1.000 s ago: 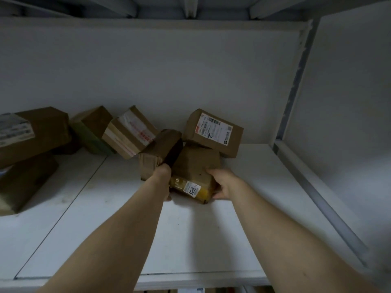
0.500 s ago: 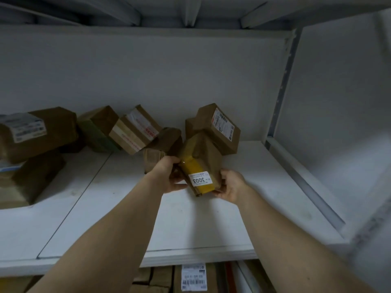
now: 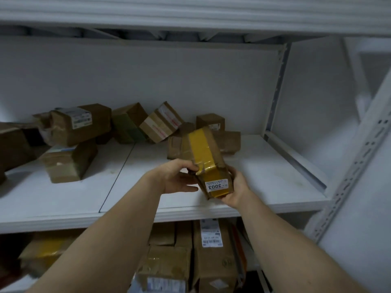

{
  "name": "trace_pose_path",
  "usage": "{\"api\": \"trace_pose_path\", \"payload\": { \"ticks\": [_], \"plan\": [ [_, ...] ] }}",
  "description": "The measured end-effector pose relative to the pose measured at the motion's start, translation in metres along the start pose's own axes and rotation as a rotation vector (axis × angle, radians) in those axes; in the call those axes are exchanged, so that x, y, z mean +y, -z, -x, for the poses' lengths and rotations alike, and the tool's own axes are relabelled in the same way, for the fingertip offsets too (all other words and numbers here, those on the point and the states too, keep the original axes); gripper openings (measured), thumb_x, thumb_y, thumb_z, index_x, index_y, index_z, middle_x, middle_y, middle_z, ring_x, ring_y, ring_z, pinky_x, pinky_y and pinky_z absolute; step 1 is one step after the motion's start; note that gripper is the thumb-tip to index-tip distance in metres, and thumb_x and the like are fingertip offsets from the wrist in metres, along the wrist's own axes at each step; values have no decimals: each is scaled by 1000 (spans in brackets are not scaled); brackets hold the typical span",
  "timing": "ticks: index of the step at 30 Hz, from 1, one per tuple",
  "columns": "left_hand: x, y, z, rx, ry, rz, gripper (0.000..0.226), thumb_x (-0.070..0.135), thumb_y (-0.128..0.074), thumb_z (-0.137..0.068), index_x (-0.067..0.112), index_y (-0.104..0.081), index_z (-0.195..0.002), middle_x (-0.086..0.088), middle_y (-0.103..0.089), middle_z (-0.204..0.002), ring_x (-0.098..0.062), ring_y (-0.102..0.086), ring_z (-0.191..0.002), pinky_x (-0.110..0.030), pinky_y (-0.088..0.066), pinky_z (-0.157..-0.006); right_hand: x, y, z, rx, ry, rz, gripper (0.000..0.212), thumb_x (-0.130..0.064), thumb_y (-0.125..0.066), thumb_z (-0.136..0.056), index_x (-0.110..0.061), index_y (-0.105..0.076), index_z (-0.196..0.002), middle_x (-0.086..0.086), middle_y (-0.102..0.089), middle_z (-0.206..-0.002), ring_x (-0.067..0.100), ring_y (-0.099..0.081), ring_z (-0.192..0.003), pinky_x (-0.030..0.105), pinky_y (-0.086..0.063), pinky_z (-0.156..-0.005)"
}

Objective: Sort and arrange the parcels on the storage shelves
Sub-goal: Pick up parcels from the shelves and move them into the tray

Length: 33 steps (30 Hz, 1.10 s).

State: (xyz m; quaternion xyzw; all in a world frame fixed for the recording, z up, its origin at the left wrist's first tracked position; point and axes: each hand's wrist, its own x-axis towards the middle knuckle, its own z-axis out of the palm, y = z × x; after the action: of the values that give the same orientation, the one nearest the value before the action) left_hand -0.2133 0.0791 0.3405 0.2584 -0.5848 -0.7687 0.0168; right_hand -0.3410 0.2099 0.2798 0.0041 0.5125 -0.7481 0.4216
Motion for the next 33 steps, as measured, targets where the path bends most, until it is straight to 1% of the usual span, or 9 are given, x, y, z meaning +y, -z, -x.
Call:
{"api": "trace_pose_path", "payload": {
  "ticks": [5,7,9,13,16,22,25,27,33],
  "plan": [
    [-25,9,41,-132,69,-40,27,-11,-46,-80,3,-54,-101,-17,-58,-104,-33,-59,-99,-45,-53,-86,33,7,58,13,-89,68,43,-49,-60,-83,-13,-66,-105,19,-68,-107,39,-58,-111,56,-41,-99],
    [-35,6,53,-172,78,-62,33,-13,-40,-81,2,-54,-106,-17,-60,-106,-33,-59,-99,-42,-55,-79,44,11,80,-4,-87,44,34,-43,-61,-84,-14,-64,-101,20,-66,-105,43,-55,-114,61,-36,-104],
    [-44,3,64,-203,75,-81,36,-14,-39,-82,2,-52,-111,-17,-59,-110,-34,-59,-100,-41,-57,-75,52,15,101,2,-67,20,26,-37,-59,-86,-14,-63,-96,18,-67,-97,40,-58,-107,53,-40,-102],
    [-57,-3,79,-225,127,-54,27,-11,-47,-83,5,-53,-104,-16,-56,-115,-32,-57,-106,-44,-55,-81,65,29,126,92,-85,88,39,-45,-61,-78,-12,-64,-98,12,-68,-86,28,-58,-83,33,-43,-70],
    [-63,-7,91,-212,150,-91,21,-3,-56,-84,7,-55,-103,-14,-58,-107,-31,-61,-98,-44,-52,-86,73,37,138,107,-152,113,49,-57,-59,-73,-14,-64,-95,9,-67,-84,22,-55,-74,27,-39,-62],
    [-63,-6,106,-163,123,-70,21,9,-63,-84,8,-55,-103,-17,-56,-110,-34,-60,-103,-46,-51,-90,78,32,155,-12,-237,87,67,-61,-55,-82,-7,-62,-120,27,-63,-119,48,-56,-113,59,-47,-87],
    [-66,-10,109,-141,110,-83,34,16,-67,-83,6,-53,-113,-18,-54,-120,-36,-61,-104,-44,-54,-85,79,34,159,2,-267,96,68,-67,-45,-85,-8,-66,-113,21,-68,-110,41,-64,-100,39,-56,-69],
    [-70,-18,111,-129,122,-84,36,19,-66,-84,7,-52,-115,-18,-54,-121,-36,-62,-102,-44,-55,-81,79,40,160,1,-284,131,68,-68,-38,-86,-10,-68,-103,19,-70,-102,35,-63,-94,27,-48,-58],
    [-84,-45,119,-109,169,-87,31,29,-56,-86,9,-53,-109,-17,-59,-110,-35,-63,-97,-43,-50,-90,75,62,171,7,-326,181,62,-65,-35,-88,-14,-70,-94,16,-72,-104,33,-68,-80,25,-37,-58]
  ]
}}
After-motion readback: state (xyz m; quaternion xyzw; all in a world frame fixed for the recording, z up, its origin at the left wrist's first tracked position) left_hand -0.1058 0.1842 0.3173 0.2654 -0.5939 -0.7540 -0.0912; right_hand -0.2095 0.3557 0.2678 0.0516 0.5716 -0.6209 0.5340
